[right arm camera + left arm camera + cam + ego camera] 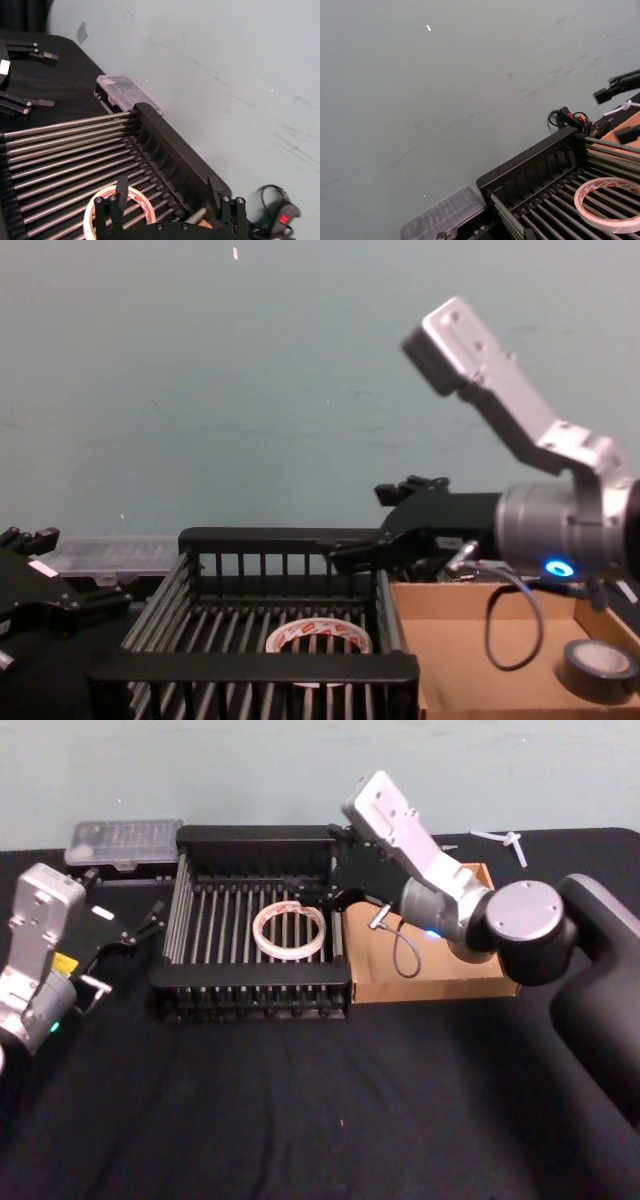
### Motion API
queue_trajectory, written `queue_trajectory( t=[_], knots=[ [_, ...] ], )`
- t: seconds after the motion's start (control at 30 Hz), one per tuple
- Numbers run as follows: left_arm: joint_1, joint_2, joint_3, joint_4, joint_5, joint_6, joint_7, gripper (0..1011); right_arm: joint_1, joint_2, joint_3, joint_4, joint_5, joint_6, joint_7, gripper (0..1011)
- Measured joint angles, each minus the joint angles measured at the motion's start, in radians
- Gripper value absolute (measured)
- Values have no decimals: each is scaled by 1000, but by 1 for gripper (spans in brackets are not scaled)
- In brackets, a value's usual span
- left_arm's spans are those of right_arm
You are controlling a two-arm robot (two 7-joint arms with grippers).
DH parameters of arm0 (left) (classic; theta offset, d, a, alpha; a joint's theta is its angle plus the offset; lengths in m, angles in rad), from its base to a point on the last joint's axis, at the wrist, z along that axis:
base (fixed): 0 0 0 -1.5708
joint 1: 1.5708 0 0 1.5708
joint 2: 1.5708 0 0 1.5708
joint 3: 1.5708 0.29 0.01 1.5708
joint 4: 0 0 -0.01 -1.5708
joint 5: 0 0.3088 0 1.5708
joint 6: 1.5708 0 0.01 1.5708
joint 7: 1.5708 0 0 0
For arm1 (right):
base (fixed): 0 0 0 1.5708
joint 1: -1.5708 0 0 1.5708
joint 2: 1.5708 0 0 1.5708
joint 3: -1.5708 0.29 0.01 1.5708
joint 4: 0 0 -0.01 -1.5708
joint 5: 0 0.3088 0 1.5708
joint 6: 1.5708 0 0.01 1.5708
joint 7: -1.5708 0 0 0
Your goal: Pick up the white tape and place it into the black box , Pick up the silver tape and place it into the brown box.
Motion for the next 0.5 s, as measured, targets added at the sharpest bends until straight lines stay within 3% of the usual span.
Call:
queue_trajectory(
  t=[0.5],
  knots=[
    [0, 0, 0, 0, 0, 0, 0, 1002, -213, 117, 107, -292, 14, 60, -71, 1002]
  ],
)
